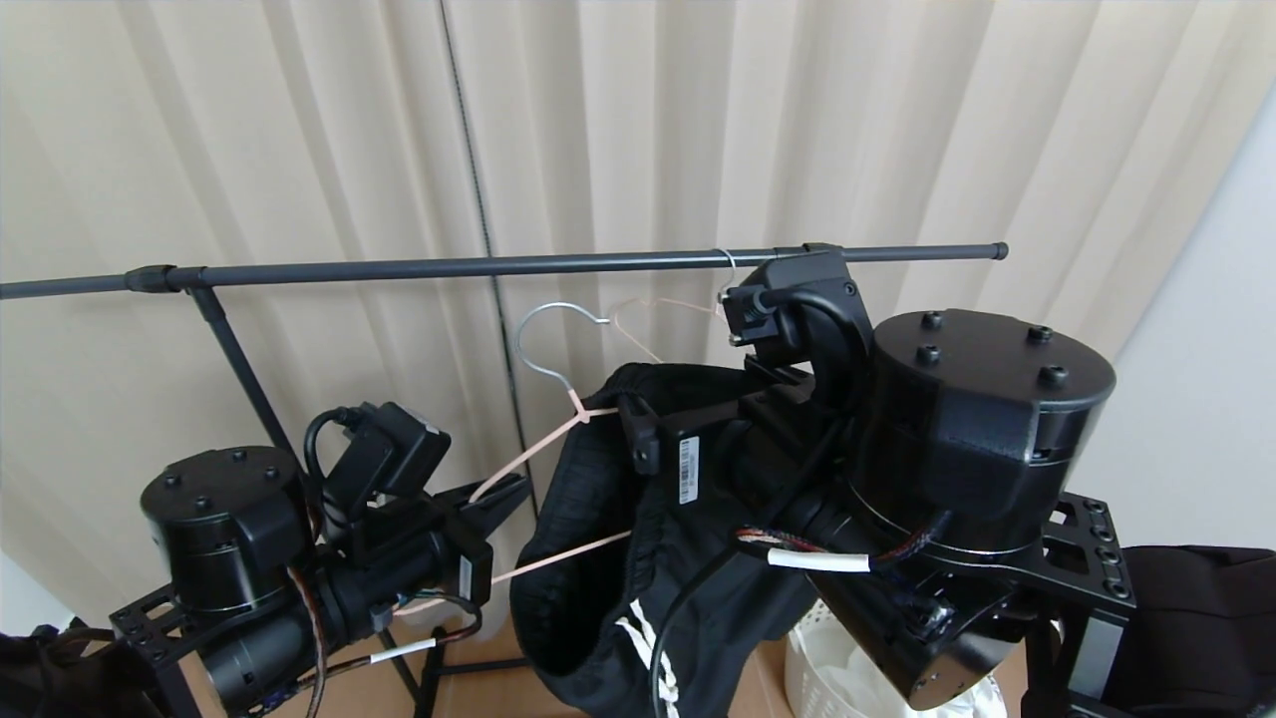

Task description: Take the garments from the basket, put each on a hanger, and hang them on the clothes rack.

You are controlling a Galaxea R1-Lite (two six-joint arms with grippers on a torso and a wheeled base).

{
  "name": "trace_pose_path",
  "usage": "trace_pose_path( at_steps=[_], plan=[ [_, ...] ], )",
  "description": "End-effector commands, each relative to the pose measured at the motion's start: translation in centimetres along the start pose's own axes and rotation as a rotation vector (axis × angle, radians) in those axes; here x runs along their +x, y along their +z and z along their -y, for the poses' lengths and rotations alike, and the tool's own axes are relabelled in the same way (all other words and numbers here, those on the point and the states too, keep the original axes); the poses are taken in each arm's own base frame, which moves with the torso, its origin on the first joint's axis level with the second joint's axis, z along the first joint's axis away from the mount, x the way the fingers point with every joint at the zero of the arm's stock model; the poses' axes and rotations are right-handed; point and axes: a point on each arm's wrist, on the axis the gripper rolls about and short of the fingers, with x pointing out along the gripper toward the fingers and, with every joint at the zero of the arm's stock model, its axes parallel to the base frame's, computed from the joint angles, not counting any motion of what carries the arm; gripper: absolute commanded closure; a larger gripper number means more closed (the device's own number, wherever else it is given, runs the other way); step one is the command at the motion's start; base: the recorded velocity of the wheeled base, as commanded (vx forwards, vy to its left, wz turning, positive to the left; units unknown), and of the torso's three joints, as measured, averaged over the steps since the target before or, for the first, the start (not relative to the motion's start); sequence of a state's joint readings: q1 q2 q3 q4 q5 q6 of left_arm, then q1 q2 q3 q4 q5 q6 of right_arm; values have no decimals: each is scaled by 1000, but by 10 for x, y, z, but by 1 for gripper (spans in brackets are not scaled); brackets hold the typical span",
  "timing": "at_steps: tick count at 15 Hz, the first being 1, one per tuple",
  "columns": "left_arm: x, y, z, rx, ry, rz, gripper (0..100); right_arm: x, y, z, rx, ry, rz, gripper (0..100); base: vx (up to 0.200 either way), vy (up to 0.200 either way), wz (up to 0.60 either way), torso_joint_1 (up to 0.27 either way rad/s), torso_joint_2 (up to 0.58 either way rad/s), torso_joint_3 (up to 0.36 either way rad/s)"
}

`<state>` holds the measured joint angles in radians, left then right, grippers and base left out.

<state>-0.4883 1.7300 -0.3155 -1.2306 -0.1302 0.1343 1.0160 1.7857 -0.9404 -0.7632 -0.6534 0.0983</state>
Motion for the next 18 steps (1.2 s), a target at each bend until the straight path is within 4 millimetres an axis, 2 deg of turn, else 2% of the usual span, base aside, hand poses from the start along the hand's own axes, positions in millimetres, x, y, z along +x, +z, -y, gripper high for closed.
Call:
trace_pose_path(
  at_steps=[1,11,18],
  plan=[
    [4,1,-2,-14,6,5,100,-2,-1,-2,-3,8,-3,0,0,0,0,0,0,0],
    [5,4,-5,-31,16,20,100,-7,-4,1,-31,17,-15,0,0,0,0,0,0,0],
    [3,4,-5,-42,15,40,100,-16,-7,7,-38,119,-38,0,0,0,0,0,0,0]
  ],
)
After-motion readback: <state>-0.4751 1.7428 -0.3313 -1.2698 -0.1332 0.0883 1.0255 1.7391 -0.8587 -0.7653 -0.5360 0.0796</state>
